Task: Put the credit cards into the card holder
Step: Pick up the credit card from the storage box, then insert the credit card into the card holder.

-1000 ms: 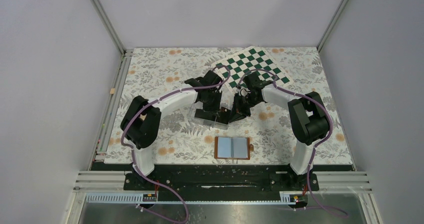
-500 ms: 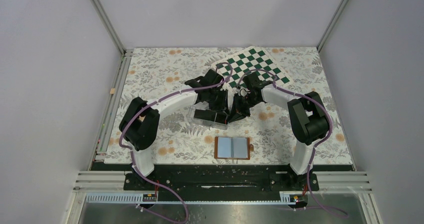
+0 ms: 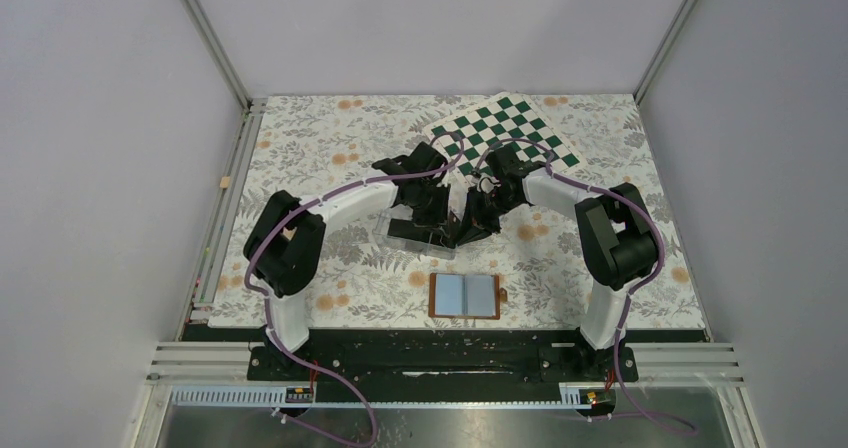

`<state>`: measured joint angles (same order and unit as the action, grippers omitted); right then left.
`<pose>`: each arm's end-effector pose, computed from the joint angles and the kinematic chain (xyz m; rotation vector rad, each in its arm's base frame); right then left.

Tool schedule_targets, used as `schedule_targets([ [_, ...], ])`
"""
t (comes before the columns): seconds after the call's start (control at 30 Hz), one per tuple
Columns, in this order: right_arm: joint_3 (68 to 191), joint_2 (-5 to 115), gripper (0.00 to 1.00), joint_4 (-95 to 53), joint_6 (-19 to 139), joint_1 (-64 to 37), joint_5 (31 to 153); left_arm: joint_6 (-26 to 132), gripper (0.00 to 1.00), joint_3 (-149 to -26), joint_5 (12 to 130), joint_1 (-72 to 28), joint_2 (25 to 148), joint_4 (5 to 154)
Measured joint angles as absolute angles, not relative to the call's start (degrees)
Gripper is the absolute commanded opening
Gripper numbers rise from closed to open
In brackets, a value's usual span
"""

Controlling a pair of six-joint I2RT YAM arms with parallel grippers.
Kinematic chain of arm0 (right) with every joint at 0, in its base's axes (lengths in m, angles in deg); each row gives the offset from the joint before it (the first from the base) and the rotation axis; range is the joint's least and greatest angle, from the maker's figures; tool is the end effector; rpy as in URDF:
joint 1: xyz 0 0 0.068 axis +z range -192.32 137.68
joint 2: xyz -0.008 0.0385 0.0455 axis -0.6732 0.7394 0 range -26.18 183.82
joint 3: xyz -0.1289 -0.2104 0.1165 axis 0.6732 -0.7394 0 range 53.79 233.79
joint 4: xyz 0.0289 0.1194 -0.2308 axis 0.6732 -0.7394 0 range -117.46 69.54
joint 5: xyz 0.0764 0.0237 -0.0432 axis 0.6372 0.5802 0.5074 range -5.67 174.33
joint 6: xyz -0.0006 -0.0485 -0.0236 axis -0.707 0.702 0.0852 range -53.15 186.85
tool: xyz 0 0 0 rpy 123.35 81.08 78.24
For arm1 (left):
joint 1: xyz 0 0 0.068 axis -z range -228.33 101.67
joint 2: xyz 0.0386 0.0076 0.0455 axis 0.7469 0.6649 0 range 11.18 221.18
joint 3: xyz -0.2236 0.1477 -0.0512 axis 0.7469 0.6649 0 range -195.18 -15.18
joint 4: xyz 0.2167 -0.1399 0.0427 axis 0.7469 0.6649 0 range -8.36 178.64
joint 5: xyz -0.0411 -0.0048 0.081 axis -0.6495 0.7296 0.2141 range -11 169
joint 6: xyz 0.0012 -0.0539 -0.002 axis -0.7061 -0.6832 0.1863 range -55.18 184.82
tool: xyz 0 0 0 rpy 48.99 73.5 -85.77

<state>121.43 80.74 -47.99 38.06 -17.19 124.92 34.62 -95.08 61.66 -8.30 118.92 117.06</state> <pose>0.3200 0.1757 0.1646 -0.1255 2.8666 1.2094 0.2947 -0.2612 0.2071 0.3457 2.8194 -0.7424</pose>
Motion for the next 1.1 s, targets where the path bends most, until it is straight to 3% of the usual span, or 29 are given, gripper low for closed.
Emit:
schedule_targets([
  [0.03,121.4,80.7,0.17,-48.0,38.1,-17.2,124.9,34.4,0.00,-95.1,61.1,-8.4,118.9,116.7],
  [0.17,121.3,80.5,0.44,-47.9,38.3,-17.2,124.3,33.2,0.00,-93.7,59.7,-8.9,118.3,114.2],
  [0.43,118.3,68.5,0.67,-48.4,39.5,-17.1,119.2,31.3,0.00,-85.5,60.8,-10.9,107.4,109.3],
  [0.7,114.0,51.5,0.72,-47.8,39.6,-17.3,118.9,25.7,0.00,-74.7,58.1,-11.6,88.4,99.4],
  [0.97,99.9,40.0,0.69,-42.9,34.2,-20.0,129.7,-0.1,0.00,-45.5,47.2,-11.7,82.1,63.3],
  [1.1,92.7,36.6,0.64,-35.5,26.8,-20.2,135.8,-12.4,0.00,-37.0,45.5,-11.5,82.2,48.3],
])
